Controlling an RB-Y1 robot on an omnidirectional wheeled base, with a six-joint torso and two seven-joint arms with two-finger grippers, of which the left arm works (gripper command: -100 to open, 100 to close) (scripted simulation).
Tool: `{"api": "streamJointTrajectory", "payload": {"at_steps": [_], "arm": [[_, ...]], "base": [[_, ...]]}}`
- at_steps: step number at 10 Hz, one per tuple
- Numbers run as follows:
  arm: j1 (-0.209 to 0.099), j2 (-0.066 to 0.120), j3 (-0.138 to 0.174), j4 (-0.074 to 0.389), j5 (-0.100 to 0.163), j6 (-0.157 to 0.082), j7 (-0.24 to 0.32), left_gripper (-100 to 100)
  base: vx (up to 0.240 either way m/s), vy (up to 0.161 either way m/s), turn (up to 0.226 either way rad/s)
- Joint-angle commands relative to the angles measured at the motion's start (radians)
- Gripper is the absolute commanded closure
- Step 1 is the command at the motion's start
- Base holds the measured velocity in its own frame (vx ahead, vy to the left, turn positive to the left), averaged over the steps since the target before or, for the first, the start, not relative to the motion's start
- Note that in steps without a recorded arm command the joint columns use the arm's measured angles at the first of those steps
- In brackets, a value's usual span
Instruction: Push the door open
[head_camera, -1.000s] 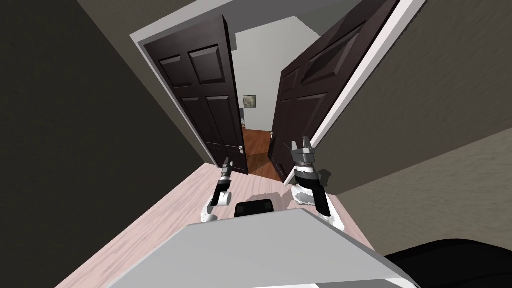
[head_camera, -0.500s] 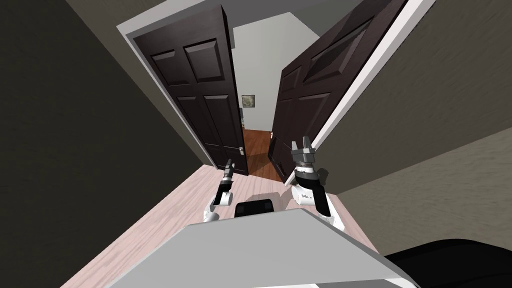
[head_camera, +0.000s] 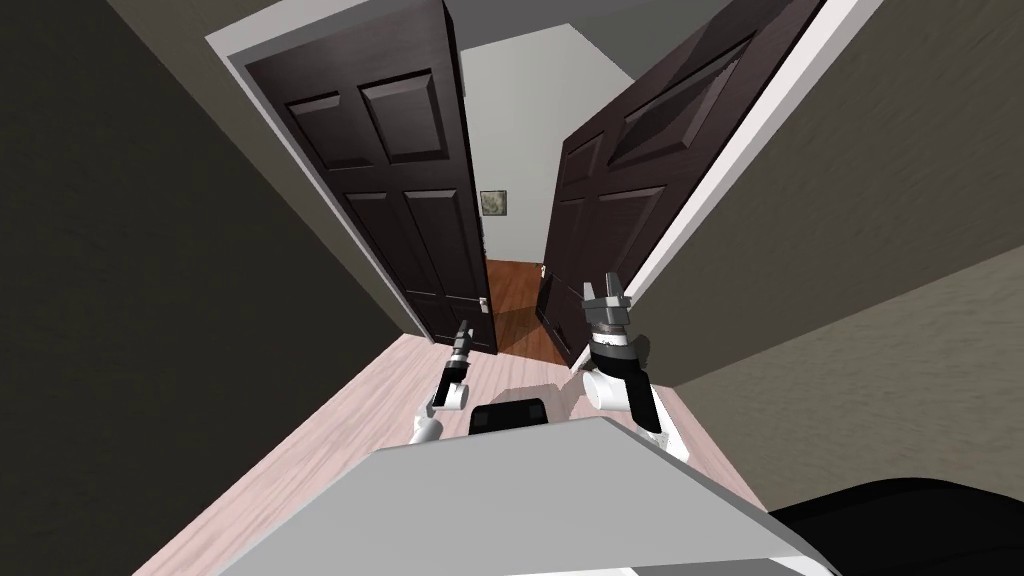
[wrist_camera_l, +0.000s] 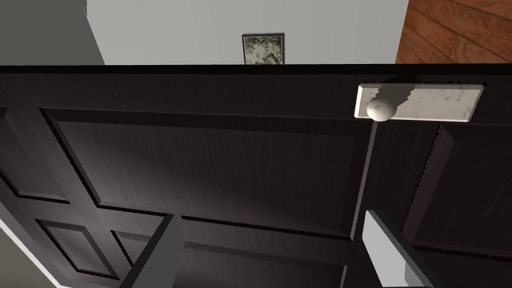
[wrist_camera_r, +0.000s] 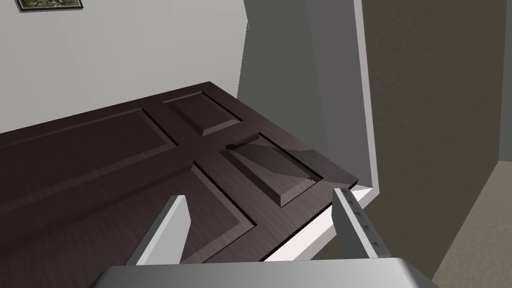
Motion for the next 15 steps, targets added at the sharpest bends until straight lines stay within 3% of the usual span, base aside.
{"api": "streamJointTrajectory", "payload": {"at_steps": [1,2,3,5,8,15], "arm": [[-0.009,0.002,-0.002,0.035,0.001,-0.007,0.003,-100],[-0.025,0.001,-0.005,0.073,0.002,-0.017,0.004,-100],[-0.025,0.001,-0.005,0.074,0.002,-0.017,0.004,-100],[-0.057,-0.002,-0.012,0.143,0.003,-0.037,0.006,-100],[-0.073,-0.003,-0.015,0.187,0.004,-0.047,0.007,-100],[-0.155,-0.016,-0.033,0.383,0.008,-0.097,0.012,-100]], "base": [[0.054,0.045,-0.035],[0.047,0.052,-0.050],[0.034,0.041,-0.026],[0.050,0.054,-0.065],[0.047,0.046,-0.024],[0.063,0.057,-0.046]]}}
